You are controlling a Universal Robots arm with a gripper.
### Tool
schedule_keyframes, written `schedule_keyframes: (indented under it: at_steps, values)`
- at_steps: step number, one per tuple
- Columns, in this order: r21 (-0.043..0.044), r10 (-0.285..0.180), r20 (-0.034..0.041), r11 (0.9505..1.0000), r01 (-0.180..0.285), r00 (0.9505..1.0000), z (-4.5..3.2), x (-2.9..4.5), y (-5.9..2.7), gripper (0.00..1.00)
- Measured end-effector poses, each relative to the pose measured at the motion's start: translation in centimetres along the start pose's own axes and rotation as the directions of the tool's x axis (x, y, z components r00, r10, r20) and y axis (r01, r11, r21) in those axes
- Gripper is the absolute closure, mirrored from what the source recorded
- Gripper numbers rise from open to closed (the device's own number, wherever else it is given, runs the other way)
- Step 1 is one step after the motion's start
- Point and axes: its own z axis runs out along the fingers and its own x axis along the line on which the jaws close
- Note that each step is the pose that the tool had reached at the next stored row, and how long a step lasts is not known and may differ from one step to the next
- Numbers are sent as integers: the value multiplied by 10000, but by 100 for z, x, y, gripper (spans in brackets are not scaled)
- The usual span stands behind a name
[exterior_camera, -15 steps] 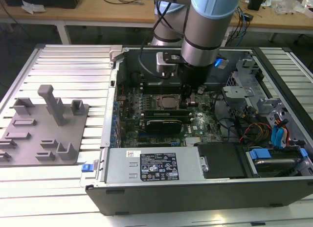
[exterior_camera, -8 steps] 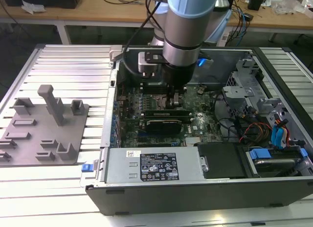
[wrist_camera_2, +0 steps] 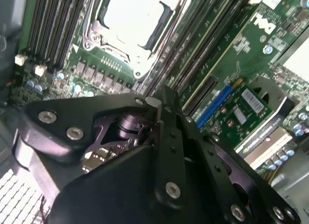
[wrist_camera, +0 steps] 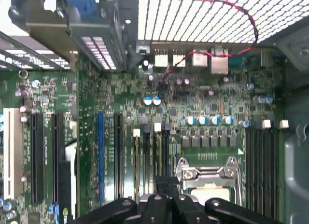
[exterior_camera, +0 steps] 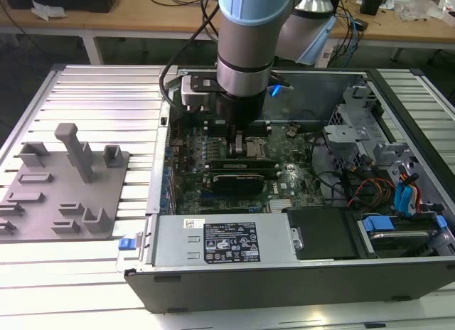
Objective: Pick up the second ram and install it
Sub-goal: 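Press down the second ram until it locks into place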
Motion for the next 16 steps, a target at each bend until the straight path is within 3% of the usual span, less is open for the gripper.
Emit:
schedule_keyframes:
  at_steps: [16]
  values:
    - [10,0,-3,10000,0,10000,112,22,20,92]
